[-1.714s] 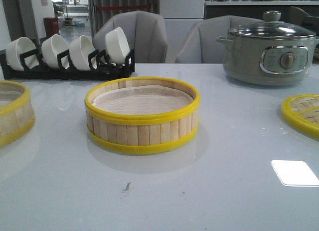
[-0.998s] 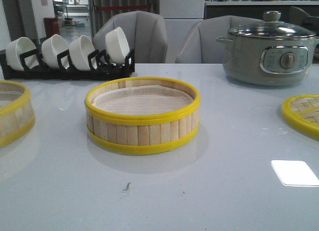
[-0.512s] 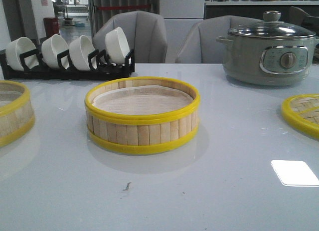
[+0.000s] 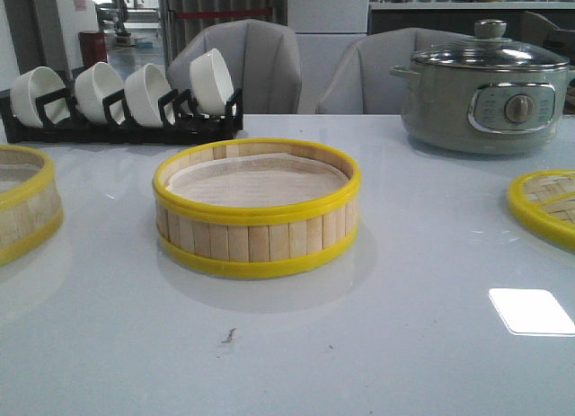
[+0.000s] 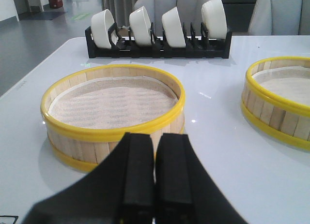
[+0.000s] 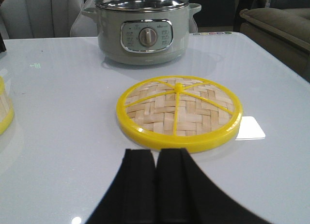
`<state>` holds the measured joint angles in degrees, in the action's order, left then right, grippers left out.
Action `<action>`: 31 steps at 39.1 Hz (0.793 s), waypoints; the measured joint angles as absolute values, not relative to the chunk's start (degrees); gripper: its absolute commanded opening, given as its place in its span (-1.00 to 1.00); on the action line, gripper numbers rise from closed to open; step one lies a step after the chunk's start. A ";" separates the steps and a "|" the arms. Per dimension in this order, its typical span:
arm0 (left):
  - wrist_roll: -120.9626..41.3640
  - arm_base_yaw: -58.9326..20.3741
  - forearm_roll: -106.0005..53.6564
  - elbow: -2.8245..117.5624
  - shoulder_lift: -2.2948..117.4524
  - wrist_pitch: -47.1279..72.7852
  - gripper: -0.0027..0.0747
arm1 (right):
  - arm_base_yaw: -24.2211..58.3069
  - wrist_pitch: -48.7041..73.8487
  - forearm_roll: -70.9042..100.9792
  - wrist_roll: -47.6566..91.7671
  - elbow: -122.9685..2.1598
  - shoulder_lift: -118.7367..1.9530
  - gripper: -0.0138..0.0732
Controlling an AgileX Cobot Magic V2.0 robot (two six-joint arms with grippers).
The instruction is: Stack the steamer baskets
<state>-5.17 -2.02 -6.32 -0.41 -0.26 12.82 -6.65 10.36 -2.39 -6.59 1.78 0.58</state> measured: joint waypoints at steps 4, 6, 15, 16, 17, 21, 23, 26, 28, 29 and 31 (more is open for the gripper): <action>-5.17 -2.41 -6.32 -0.41 -0.26 12.82 -0.70 | -6.65 10.36 -2.39 -6.59 1.78 0.58 -0.62; -5.17 -2.79 -6.32 -0.41 -0.26 12.82 -0.70 | -6.65 10.36 -2.39 -6.59 1.78 0.58 -0.62; -4.81 -4.24 -10.67 0.54 0.83 12.86 -0.70 | -6.65 10.36 -2.39 -6.59 1.78 0.58 -0.62; -4.70 -4.34 -11.04 1.69 1.62 12.95 -0.70 | -6.65 10.36 -2.39 -6.59 1.78 0.58 -0.62; -4.70 -4.46 -11.20 2.68 3.06 12.99 -0.70 | -6.65 10.36 -2.39 -6.59 1.78 0.58 -0.62; -4.60 -4.57 -10.81 10.86 11.26 13.51 -0.70 | -6.65 10.36 -2.39 -6.59 1.78 0.58 -0.62; -4.63 -4.57 -9.53 17.03 17.05 15.13 -0.70 | -6.65 10.36 -2.39 -6.59 1.78 0.58 -0.62; -4.63 -4.60 -7.00 27.89 25.84 19.29 -0.70 | -6.65 10.36 -2.39 -6.59 1.78 0.58 -0.62; -4.63 -4.71 -5.11 34.68 31.52 23.50 -0.70 | -6.65 10.36 -2.39 -6.59 1.78 0.58 -0.62; -4.63 -4.70 -4.48 37.52 34.69 25.12 -0.70 | -6.65 10.36 -2.39 -6.59 1.78 0.58 -0.62; -4.76 -5.08 -3.21 43.94 40.00 29.19 -0.70 | -6.65 10.36 -2.39 -6.59 1.78 0.58 -0.62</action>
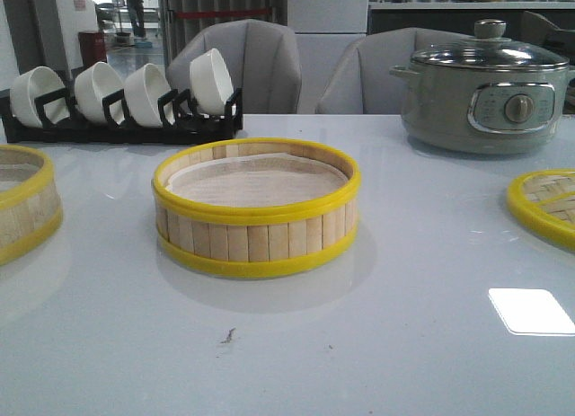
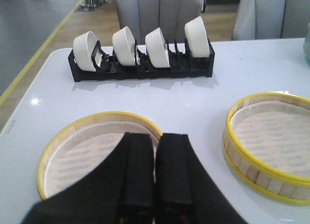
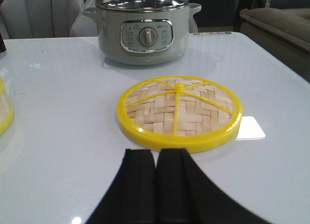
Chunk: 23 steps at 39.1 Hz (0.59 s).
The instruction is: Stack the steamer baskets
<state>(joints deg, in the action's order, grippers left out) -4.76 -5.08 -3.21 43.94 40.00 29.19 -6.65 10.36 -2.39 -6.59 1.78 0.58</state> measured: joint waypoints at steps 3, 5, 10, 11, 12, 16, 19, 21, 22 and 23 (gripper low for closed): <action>-6.10 -5.75 -1.89 52.87 47.57 35.74 -0.70 | -6.65 10.36 -2.39 -6.59 1.78 0.58 -0.62; -7.38 -5.96 -1.61 58.16 52.33 40.21 -0.70 | -6.65 10.36 -2.39 -6.59 1.78 0.58 -0.62; -8.69 -6.33 -1.37 66.02 60.10 48.44 -0.70 | -6.65 10.36 -2.39 -6.59 1.78 0.58 -0.62; -8.80 -6.33 -1.37 66.68 61.24 49.64 -0.70 | -6.65 10.36 -2.39 -6.59 1.78 0.58 -0.62; -8.80 -6.33 -1.37 67.30 61.94 50.24 -0.70 | -6.65 10.36 -2.39 -6.59 1.78 0.58 -0.62; -8.88 -6.33 -1.52 68.08 63.86 51.55 -0.70 | -6.65 10.36 -2.39 -6.59 1.78 0.58 -0.62; -8.88 -6.33 -1.89 68.08 64.36 51.64 -0.70 | -6.65 10.36 -2.39 -6.59 1.78 0.58 -0.62; -8.88 -6.33 -2.43 68.08 64.59 51.68 -0.70 | -6.65 10.36 -2.39 -6.59 1.78 0.58 -0.62; -8.88 -6.33 -2.67 68.08 64.72 51.68 -0.70 | -6.65 10.36 -2.39 -6.59 1.78 0.58 -0.62; -8.88 -6.33 -2.78 68.08 64.72 51.68 -0.70 | -6.65 10.36 -2.39 -6.59 1.78 0.58 -0.62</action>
<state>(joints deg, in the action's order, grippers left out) -8.88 -6.33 -2.78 68.08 64.72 51.68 -6.65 10.36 -2.39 -6.59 1.78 0.58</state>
